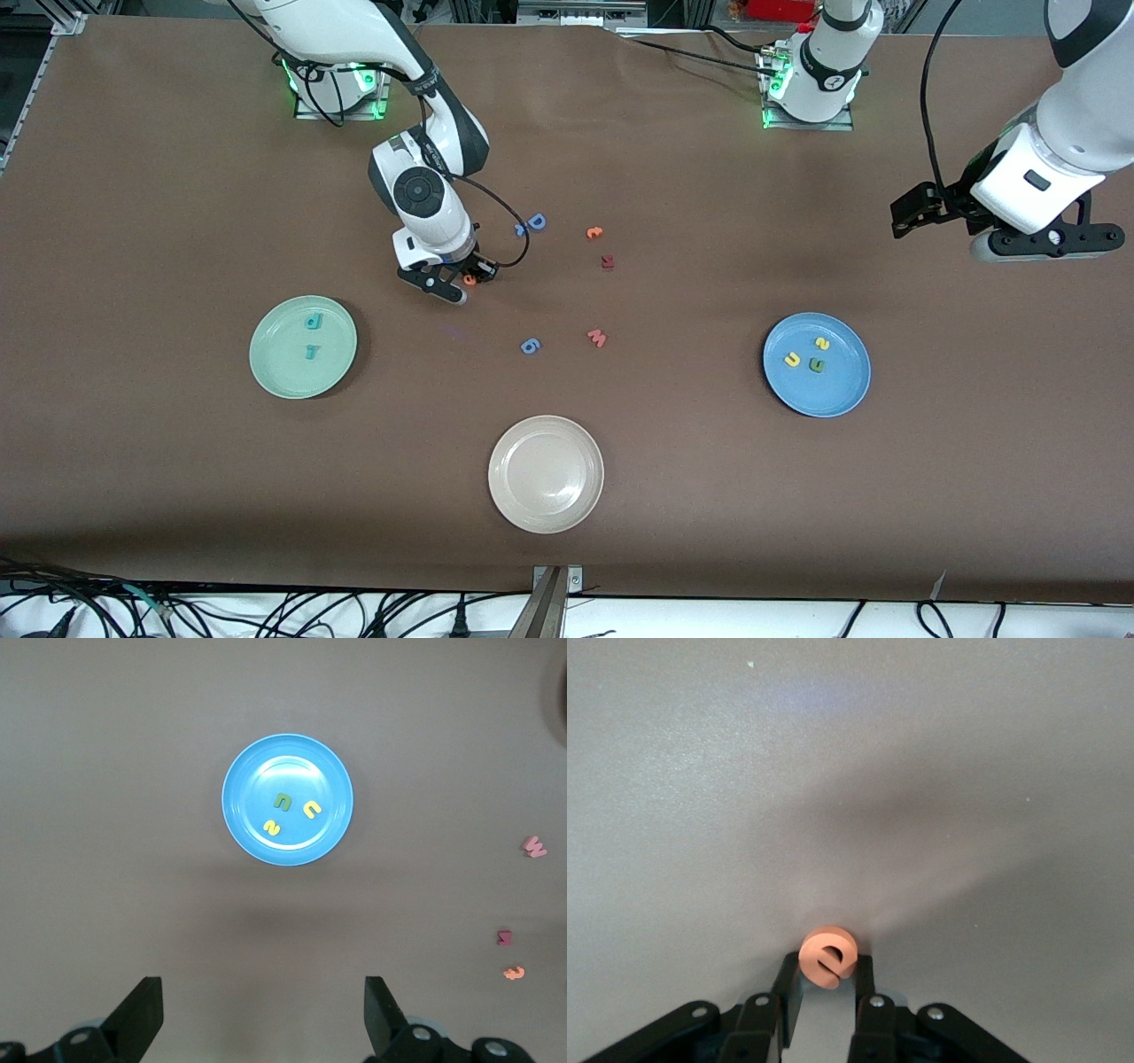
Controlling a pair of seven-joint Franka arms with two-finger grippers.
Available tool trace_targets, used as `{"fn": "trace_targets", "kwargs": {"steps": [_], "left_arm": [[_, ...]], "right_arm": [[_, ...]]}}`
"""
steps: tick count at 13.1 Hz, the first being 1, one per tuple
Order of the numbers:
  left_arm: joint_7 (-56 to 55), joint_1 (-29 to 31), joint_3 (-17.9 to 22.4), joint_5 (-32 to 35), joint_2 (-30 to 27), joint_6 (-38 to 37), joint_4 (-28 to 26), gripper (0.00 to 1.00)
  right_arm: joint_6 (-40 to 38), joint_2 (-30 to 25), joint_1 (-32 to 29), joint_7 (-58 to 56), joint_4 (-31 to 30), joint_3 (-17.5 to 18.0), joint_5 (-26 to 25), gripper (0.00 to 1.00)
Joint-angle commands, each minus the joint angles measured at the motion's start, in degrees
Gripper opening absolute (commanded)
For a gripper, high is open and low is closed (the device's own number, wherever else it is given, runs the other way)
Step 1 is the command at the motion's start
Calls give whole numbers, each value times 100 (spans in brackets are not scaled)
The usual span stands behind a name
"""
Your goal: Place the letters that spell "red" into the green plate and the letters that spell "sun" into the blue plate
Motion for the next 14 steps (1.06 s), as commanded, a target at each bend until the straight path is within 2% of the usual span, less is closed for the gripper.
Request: {"fn": "trace_targets", "kwargs": {"steps": [1, 3, 7, 9, 14], "left_arm": [[138, 46, -4, -117, -6, -112, 78, 100], [147, 46, -12, -117, -6, -112, 78, 100], [138, 46, -12, -108, -6, -112, 87, 100], [147, 46, -12, -117, -6, -112, 78, 100], [138, 37, -12, -108, -6, -103, 96, 100]], "right_arm": [[38, -102, -8, -163, -167, -10, 32, 20], [30, -102, -26, -234, -159, -19, 41, 16], [21, -93, -52, -322, -150, -27, 41, 16], [12, -93, -52, -331, -141, -36, 41, 11], [-215, -93, -61, -532, 43, -185, 41, 10]]}}
